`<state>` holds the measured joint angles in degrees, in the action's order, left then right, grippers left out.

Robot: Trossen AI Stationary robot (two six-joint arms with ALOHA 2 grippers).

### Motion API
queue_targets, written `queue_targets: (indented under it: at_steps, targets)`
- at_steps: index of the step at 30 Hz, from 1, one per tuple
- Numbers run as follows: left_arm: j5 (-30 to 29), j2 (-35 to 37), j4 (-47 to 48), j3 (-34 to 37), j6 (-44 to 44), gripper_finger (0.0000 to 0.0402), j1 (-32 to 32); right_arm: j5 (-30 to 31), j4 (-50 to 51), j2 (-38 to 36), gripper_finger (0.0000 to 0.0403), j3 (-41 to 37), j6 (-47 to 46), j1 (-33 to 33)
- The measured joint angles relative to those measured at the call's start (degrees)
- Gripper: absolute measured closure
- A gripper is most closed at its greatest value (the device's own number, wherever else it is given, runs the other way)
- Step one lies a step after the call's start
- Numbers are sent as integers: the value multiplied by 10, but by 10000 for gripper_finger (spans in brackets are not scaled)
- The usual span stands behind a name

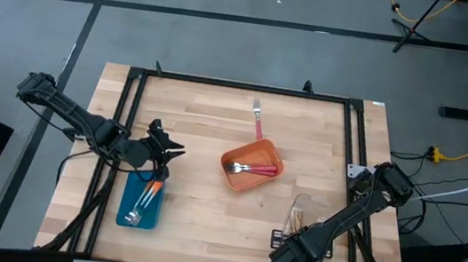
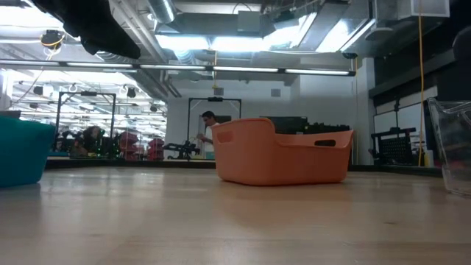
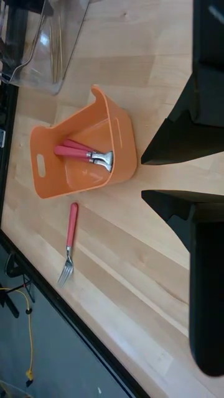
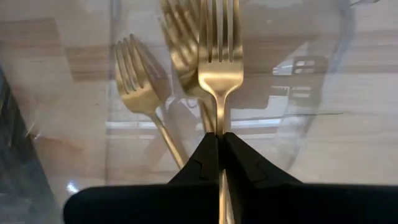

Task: Sort silverware by color (type)
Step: Put the gold fork into the transparent bin

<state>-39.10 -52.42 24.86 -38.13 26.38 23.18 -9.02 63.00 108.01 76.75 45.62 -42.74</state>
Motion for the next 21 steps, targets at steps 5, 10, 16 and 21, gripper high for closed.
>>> queue_targets:
  at_steps: [5,10,16,21]
  targets:
    - [0,0,0,0,0,332,0,0,-4,0,402,-8,-3,0]
    - [0,0,0,0,0,332,0,0,-5,0,402,-8,-4,0]
    - [0,0,0,0,1,332,0,0,-6,0,383,-8,-8,0]
    - [0,0,0,0,0,332,0,4,-6,0,346,-8,-53,0]
